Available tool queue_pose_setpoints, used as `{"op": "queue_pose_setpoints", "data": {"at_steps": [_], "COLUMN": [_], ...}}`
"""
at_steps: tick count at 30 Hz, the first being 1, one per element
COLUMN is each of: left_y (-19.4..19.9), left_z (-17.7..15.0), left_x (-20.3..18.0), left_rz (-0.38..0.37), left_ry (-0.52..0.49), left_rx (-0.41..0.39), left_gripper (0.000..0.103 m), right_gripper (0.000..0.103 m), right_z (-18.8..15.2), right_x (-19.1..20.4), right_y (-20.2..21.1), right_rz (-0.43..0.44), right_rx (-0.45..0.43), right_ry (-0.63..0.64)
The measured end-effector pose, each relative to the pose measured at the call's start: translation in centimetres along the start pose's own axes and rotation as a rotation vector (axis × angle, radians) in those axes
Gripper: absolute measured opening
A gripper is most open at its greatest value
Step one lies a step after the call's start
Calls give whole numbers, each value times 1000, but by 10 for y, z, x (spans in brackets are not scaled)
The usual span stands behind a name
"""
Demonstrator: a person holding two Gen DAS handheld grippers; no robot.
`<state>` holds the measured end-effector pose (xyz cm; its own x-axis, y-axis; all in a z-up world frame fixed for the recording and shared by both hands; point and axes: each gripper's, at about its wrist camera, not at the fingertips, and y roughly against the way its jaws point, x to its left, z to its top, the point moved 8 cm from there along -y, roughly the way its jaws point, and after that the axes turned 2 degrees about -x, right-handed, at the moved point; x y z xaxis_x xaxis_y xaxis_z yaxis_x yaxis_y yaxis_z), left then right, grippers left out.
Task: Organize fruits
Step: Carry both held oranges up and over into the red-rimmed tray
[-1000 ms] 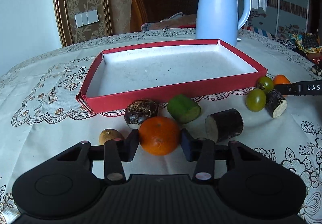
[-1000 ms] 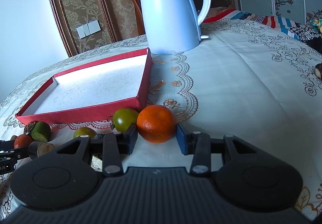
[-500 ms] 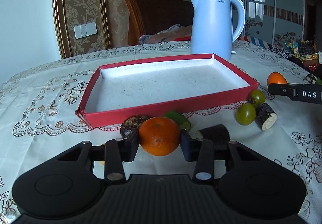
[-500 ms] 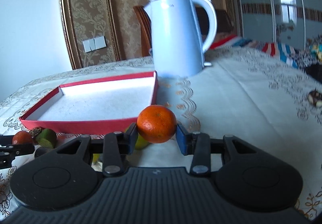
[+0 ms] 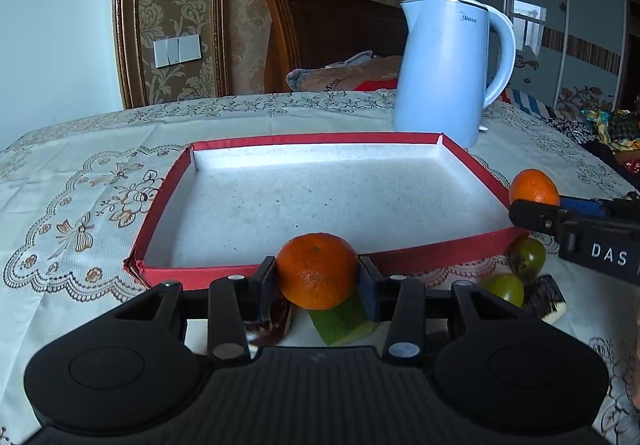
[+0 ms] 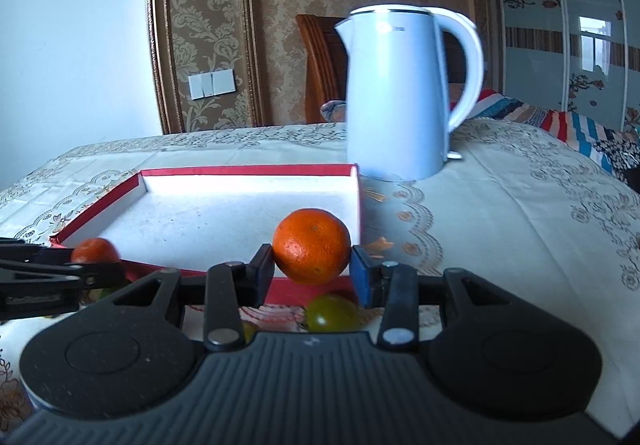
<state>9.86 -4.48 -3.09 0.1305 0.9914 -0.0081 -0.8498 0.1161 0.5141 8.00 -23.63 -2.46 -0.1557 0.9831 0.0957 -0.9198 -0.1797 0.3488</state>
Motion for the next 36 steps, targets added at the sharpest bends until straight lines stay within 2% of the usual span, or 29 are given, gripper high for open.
{"op": "queue_pose_setpoints", "data": {"at_steps": [10,15,25,36], "left_y": [-18,-35,-63,-84], "left_z": [22,23,25,23], "left_x": [9,15,29,35], "left_rz": [29,49,62,88], "left_ry": [37,40,70,87], "left_rx": [-15,4,50,97], "left_gripper": [42,42,42,42], "right_gripper": [39,39,39,39], "right_z": [11,12,14,14], "right_x": [25,23,23,17], "right_y": [-28,-49,-87,-113], "right_rz": [4,12,-25,-24], "right_rx": [22,68,128,207], "right_ry": [43,15,15,-31]}}
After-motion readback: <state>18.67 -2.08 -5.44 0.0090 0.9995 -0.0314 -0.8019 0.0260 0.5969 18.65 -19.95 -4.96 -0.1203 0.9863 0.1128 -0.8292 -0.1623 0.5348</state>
